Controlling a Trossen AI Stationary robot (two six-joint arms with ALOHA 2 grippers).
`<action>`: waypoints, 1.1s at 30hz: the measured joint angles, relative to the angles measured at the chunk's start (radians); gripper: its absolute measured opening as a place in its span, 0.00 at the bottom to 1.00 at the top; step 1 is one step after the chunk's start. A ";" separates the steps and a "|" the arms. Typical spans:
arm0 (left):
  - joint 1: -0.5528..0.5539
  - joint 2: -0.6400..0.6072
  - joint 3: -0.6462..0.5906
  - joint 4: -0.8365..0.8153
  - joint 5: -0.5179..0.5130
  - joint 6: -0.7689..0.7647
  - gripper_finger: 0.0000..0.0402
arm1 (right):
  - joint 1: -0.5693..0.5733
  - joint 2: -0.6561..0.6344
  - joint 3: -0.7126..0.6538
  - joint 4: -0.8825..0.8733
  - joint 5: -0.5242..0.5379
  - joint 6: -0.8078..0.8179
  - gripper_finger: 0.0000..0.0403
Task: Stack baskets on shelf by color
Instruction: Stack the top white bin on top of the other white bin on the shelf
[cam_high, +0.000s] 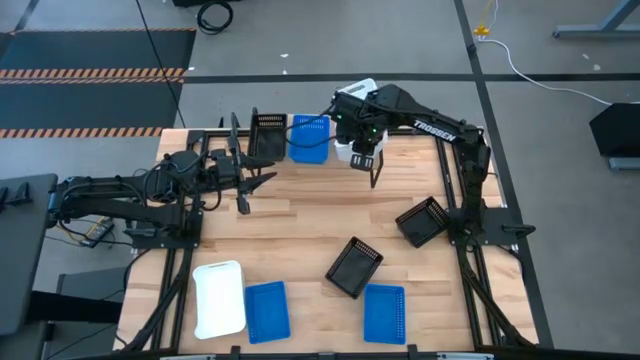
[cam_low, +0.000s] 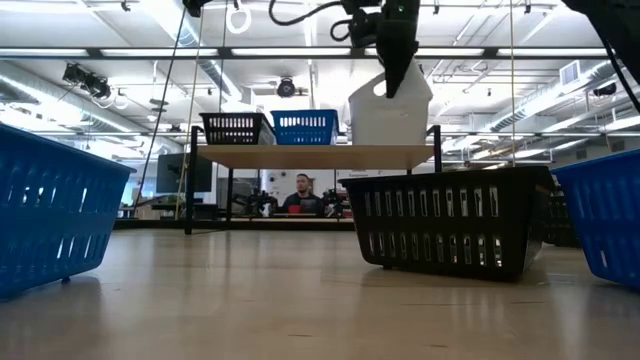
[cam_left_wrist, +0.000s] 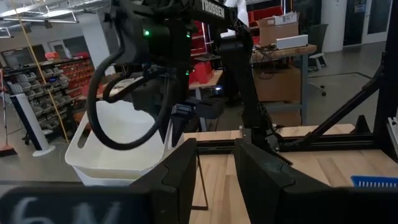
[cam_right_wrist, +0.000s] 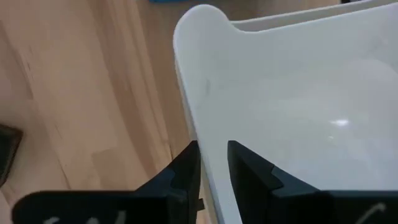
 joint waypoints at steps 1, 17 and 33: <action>0.000 0.000 0.000 0.000 0.000 0.001 0.29 | 0.000 -0.001 0.001 0.001 0.000 0.000 0.21; 0.000 0.000 0.000 0.002 0.000 0.006 0.29 | 0.001 -0.005 0.056 0.003 0.003 0.001 0.02; 0.000 0.000 0.000 0.004 0.000 0.008 0.29 | 0.013 -0.071 0.055 0.135 -0.037 -0.083 0.02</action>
